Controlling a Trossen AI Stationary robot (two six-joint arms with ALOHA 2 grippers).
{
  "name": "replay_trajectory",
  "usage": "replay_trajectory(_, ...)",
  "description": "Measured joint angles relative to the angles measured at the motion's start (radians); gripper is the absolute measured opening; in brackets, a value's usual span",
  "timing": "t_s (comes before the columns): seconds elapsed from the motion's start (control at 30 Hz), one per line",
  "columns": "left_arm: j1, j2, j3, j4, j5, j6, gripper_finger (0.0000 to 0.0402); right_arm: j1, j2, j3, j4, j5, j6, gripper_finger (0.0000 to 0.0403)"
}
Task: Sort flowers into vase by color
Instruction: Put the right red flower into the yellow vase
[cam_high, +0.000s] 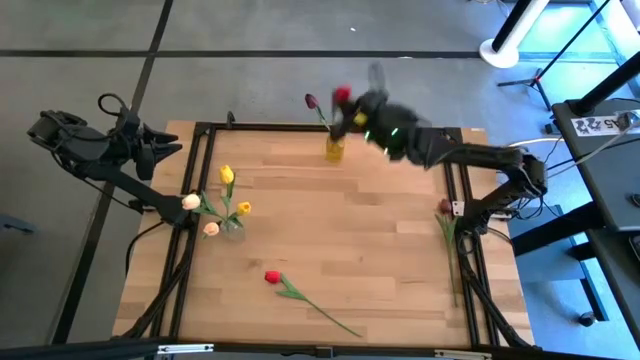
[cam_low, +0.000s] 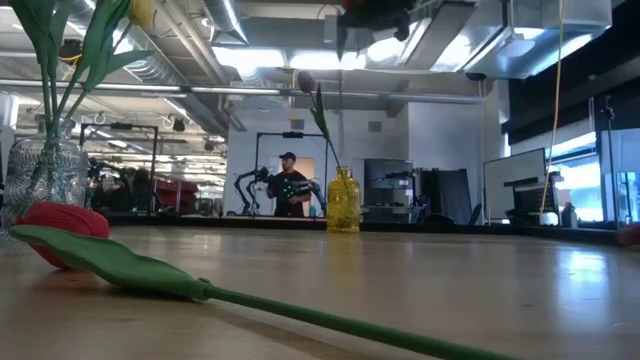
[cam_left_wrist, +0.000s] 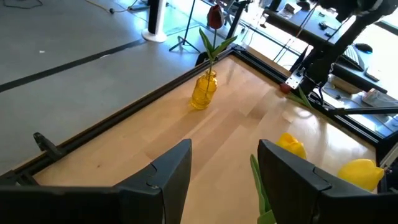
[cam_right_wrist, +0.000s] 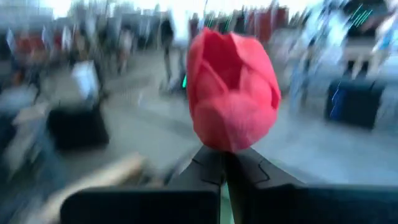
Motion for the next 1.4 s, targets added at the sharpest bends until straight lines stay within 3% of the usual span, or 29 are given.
replay_trajectory(0.23,0.0,0.0,0.0,0.001,0.0,-0.008,0.0179,-0.17,0.017,-0.006,0.148,-0.143,0.03,0.0004)
replay_trajectory(0.43,0.0,0.0,0.0,0.002,0.0,-0.01,0.0179,-0.156,0.039,-0.006,0.084,-0.151,0.037,0.0003)
replay_trajectory(0.8,0.0,0.0,0.0,0.002,-0.009,-0.003,0.0179,-0.142,0.003,-0.005,0.043,-0.071,-0.015,0.0004)
replay_trajectory(1.17,0.0,0.0,0.0,0.002,-0.011,-0.003,0.0179,-0.142,0.07,-0.006,0.043,-0.073,0.01,0.0005)
replay_trajectory(1.4,0.0,0.0,0.0,0.001,-0.011,0.0,0.0179,-0.142,0.08,-0.006,-0.088,-0.09,0.011,0.0005)
